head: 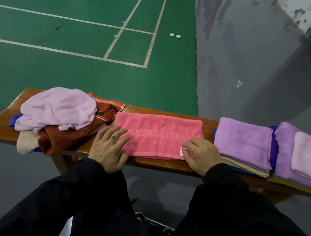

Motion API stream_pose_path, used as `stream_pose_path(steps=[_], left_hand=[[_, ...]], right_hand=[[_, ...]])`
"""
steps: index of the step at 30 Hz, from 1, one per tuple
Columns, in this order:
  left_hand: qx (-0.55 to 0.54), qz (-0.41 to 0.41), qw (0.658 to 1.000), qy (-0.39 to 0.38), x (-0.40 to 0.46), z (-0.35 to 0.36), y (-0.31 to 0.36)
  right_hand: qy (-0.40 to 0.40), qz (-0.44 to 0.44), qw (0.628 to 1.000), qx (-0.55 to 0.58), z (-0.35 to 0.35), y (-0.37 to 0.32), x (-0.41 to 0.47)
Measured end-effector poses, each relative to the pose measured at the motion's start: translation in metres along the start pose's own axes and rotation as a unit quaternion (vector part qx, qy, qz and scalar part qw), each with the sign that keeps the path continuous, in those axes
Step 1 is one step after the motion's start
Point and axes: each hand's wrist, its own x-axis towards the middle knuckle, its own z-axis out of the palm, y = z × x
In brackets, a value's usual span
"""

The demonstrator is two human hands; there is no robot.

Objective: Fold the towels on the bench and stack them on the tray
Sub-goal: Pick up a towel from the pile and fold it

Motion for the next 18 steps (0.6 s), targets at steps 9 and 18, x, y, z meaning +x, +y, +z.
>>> stream_pose_path(steps=[9,18], left_hand=[[-0.014,-0.131,0.959,-0.252,0.056,0.055,0.064],[-0.006,-0.148,0.958,-0.244,0.050,0.061,0.065]], right_hand=[[-0.280,0.125,0.951,-0.033,0.051,-0.046,0.039],[-0.208,0.170,0.962,-0.046,0.060,-0.029,0.066]])
